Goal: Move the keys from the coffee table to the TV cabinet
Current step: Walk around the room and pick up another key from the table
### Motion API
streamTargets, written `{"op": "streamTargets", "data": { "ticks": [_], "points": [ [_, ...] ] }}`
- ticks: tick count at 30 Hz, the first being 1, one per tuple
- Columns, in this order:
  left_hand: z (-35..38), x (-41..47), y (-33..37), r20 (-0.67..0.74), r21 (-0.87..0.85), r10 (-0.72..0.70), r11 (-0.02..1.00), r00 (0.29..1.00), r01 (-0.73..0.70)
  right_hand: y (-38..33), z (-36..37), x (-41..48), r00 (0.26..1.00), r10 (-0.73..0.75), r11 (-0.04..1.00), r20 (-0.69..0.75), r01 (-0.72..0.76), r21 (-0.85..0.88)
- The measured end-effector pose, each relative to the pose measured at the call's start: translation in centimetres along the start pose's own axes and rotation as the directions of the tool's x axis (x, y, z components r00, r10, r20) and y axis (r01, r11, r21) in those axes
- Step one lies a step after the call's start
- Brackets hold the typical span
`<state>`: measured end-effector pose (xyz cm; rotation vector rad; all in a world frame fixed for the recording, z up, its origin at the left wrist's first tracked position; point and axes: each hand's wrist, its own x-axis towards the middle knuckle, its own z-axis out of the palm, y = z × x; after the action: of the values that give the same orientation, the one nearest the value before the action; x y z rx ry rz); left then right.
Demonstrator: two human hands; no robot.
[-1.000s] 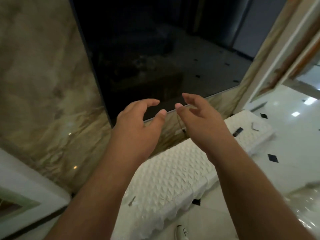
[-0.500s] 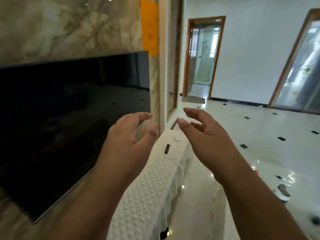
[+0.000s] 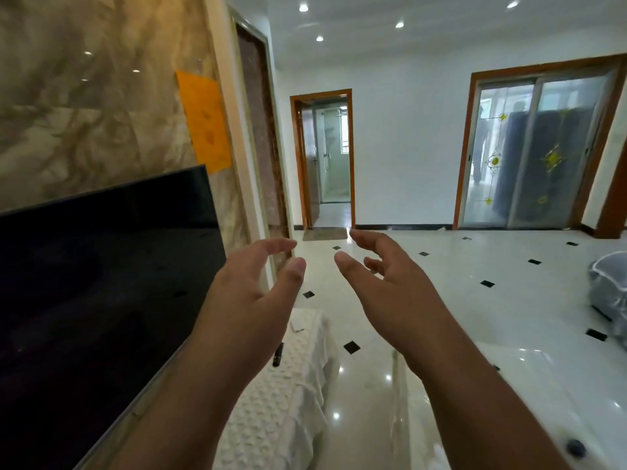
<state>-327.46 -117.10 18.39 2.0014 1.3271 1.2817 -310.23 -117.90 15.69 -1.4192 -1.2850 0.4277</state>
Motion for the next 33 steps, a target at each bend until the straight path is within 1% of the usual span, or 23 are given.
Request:
{"op": "streamTargets", "data": {
  "ticks": [4, 9, 19, 24, 30, 33],
  "points": [
    [2.7, 2.0, -0.5, 0.008, 0.007, -0.002, 1.0, 1.0, 0.002, 2.3, -0.8, 2.6, 0.999, 0.036, 0.999, -0.015, -0.036, 0.003],
    [5.5, 5.0, -1.5, 0.051, 0.007, -0.013, 1.0, 0.999, 0.012, 4.6, -1.4, 5.0, 0.996, 0.088, 0.996, -0.012, -0.088, -0.009],
    [12.3, 12.9, -6.0, 0.166, -0.109, -0.005, 0.994, 0.986, 0.023, 10.0, -1.1, 11.5, 0.976, 0.185, 0.972, -0.113, -0.198, -0.124],
    [14.7, 19.1, -9.3, 0.226, -0.161, 0.026, 0.987, 0.974, 0.011, 11.8, 0.9, 16.4, 0.962, 0.21, 0.958, -0.172, -0.238, -0.16],
    [16.0, 27.7, -14.1, 0.24, -0.197, 0.083, 0.98, 0.967, -0.036, 13.0, 5.5, 23.9, 0.95, 0.229, 0.943, -0.212, -0.271, -0.196],
    [16.6, 31.5, -16.2, 0.264, -0.21, 0.086, 0.977, 0.961, -0.03, 13.8, 7.9, 27.3, 0.945, 0.223, 0.945, -0.237, -0.27, -0.187]
  ]
}}
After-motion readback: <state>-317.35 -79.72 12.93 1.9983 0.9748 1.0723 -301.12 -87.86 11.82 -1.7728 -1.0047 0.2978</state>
